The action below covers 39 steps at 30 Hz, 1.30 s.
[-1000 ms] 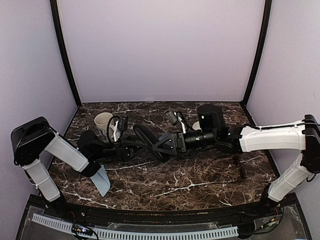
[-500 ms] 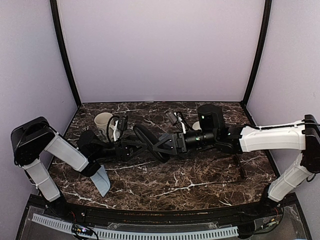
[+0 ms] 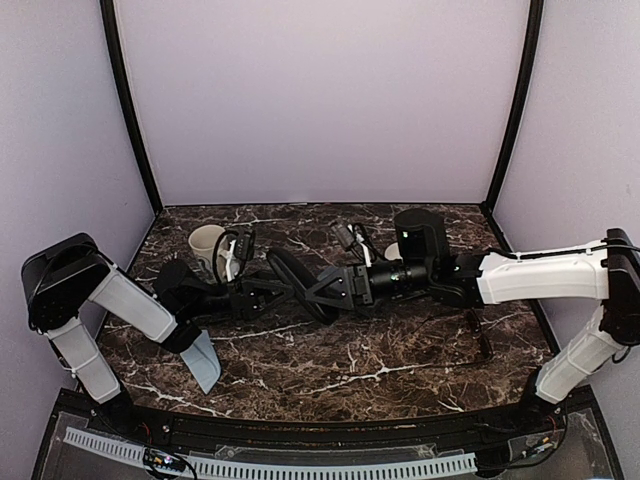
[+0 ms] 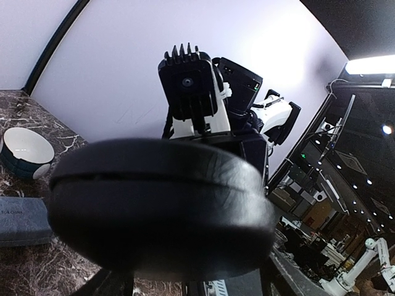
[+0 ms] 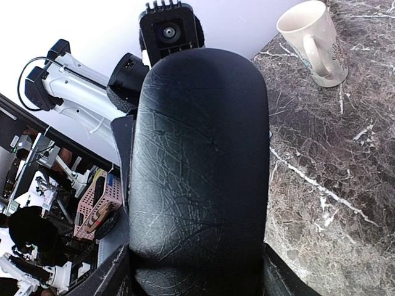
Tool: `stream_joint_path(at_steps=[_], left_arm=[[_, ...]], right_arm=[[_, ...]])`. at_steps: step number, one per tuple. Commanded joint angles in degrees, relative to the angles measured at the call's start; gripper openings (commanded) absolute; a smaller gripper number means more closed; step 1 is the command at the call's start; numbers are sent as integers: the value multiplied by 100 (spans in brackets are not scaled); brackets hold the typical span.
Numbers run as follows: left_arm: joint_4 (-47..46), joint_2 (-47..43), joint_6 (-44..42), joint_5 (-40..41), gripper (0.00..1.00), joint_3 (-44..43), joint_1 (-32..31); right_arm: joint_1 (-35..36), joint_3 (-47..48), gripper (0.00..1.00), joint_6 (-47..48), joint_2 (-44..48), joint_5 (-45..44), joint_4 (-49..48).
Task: Organize the sunglasses
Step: Open the sunglasses case.
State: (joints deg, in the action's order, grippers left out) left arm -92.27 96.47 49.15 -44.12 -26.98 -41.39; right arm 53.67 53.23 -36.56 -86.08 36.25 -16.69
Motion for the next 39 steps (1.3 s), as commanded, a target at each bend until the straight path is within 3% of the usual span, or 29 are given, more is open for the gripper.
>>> stream_joint_path(at_steps=[1,10,15,23,39], left_arm=[[-701,-54,72,-96,69,-168,38],[-741,-17,121,-139,65,-180,30],[-736,-53,83,-117,77,-140,28],[-749,-85,52,-97,78,-114,58],[-749,-75,95,-186,53,-153,78]], right_arm=[[-23,-38,49,-36,-57,160,-444],[-23,-40,49,-62,-110,171,-449],[-17,-32,49,-63,-93,152,-436],[-23,-61,48,-90,-93,187,-453],[-19,-121,48,-174,-167,209,-546]])
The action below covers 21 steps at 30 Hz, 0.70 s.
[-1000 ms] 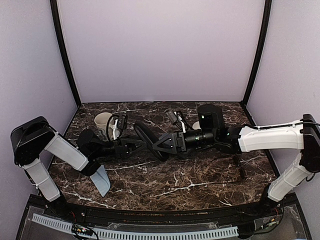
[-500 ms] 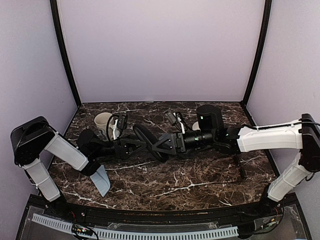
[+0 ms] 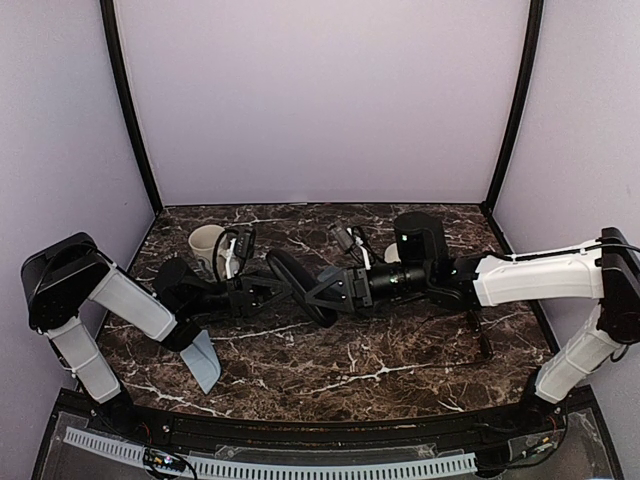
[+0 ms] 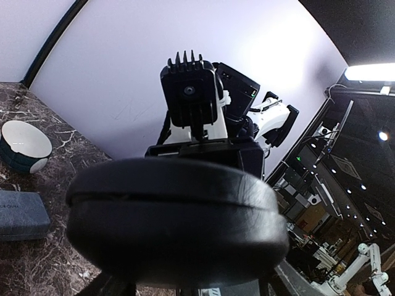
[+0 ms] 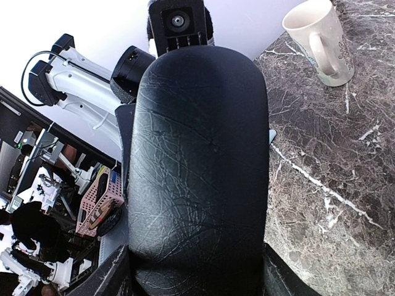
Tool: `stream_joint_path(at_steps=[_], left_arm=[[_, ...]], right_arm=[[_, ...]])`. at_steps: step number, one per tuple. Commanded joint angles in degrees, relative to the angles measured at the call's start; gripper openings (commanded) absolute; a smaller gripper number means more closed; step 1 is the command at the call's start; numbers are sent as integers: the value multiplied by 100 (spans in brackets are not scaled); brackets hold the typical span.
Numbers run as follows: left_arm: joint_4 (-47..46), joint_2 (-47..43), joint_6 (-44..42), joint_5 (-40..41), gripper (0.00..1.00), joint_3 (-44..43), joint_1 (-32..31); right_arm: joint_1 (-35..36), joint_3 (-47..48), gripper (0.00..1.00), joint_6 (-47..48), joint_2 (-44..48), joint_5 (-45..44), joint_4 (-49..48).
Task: Organize the sunglasses
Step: Open the sunglasses case.
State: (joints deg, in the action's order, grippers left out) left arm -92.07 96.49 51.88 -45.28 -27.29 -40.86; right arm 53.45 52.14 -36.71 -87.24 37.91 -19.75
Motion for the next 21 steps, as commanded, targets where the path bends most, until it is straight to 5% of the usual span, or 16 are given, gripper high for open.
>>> stream_joint_path(at_steps=[1,5,12,21], left_arm=[[-768,-77,-178,-63,51,-111,26],[-762,-64,-187,7,41,-79,23],[-684,69,-147,55,4,-98,26],[-366,-7,-301,96,0,-103,26]], right_arm=[[2,-4,49,-162,-48,41,-221],[1,57,55,-120,-55,-11,-108],[32,202,71,12,-115,-85,128],[104,339,73,199,-135,-233,380]])
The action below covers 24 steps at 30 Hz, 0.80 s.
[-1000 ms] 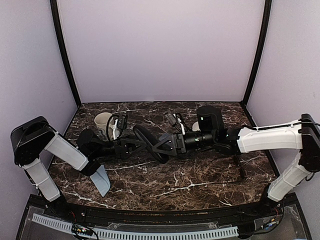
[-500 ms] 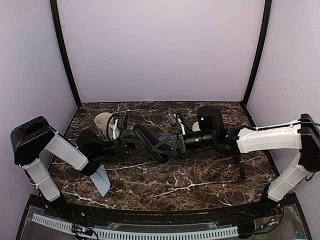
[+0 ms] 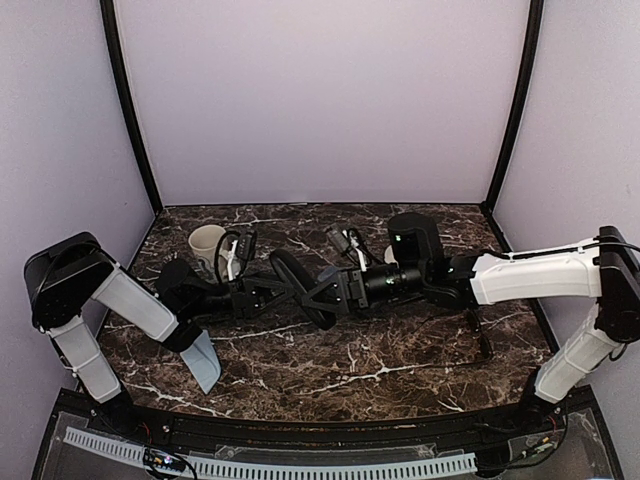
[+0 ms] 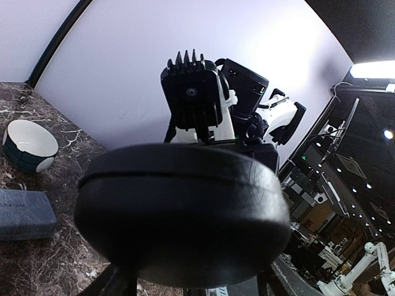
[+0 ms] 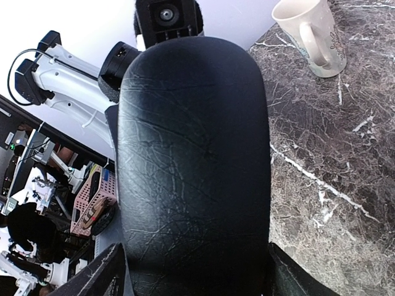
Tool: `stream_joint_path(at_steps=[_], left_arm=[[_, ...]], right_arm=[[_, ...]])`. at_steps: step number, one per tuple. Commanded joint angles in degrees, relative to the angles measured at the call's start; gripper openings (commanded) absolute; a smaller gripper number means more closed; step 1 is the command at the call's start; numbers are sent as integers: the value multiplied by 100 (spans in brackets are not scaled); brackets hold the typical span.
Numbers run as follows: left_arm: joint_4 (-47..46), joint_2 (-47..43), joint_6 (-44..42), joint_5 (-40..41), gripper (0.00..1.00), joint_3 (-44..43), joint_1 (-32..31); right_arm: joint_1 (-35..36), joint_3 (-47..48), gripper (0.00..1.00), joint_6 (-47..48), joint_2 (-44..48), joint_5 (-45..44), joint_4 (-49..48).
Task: Organize the sunglasses
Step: Open the sunglasses case.
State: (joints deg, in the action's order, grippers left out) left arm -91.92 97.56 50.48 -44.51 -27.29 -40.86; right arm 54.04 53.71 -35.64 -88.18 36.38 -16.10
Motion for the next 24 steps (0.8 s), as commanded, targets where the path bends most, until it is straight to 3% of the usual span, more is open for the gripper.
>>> stream_joint_path(at_steps=[1,14,24], left_arm=[[-349,-110,-173,6,0,-114,26],[-109,-242,-397,-302,0,-101,23],[83,-768,-757,-861,0,128,21]], right_arm=[[45,195,72,99,-48,-79,31],[-127,107,54,-16,57,-155,32],[-479,-116,53,-386,-62,155,-466]])
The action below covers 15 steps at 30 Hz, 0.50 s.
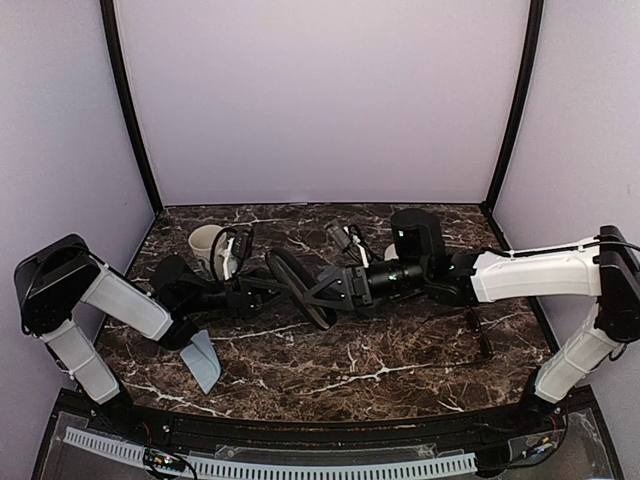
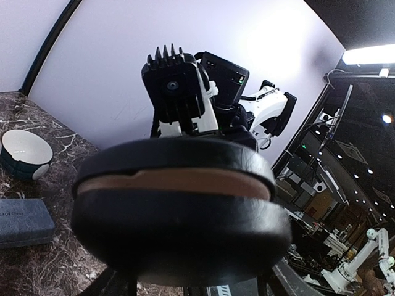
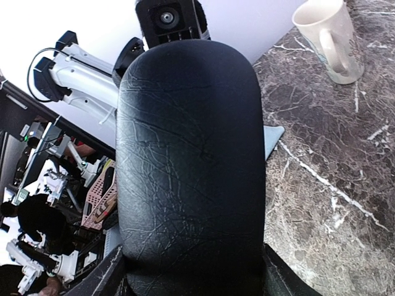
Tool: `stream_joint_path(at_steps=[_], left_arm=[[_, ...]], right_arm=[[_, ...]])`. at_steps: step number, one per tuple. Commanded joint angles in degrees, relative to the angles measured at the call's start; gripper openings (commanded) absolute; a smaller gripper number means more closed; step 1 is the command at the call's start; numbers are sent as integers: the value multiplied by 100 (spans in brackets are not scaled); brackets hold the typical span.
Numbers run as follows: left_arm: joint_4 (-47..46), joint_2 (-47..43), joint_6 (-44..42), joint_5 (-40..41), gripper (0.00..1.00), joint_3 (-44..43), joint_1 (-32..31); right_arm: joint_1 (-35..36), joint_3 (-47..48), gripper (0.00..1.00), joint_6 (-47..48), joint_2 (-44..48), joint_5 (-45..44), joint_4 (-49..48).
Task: Organize the sunglasses
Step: Open the sunglasses case.
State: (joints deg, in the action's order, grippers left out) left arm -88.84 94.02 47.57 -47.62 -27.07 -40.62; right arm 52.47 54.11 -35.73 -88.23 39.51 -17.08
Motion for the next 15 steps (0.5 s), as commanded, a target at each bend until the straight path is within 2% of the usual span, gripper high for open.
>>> stream_joint_path(at_steps=[1,15], left_arm=[[-229,-426,-463,-598,0,110,1],[-627,-387,-222,-841,0,110,2]], right_arm=[[-346,-171,53,-378,-74,-158,-367],[-790,-505,53,-378,-92,-158,-485]])
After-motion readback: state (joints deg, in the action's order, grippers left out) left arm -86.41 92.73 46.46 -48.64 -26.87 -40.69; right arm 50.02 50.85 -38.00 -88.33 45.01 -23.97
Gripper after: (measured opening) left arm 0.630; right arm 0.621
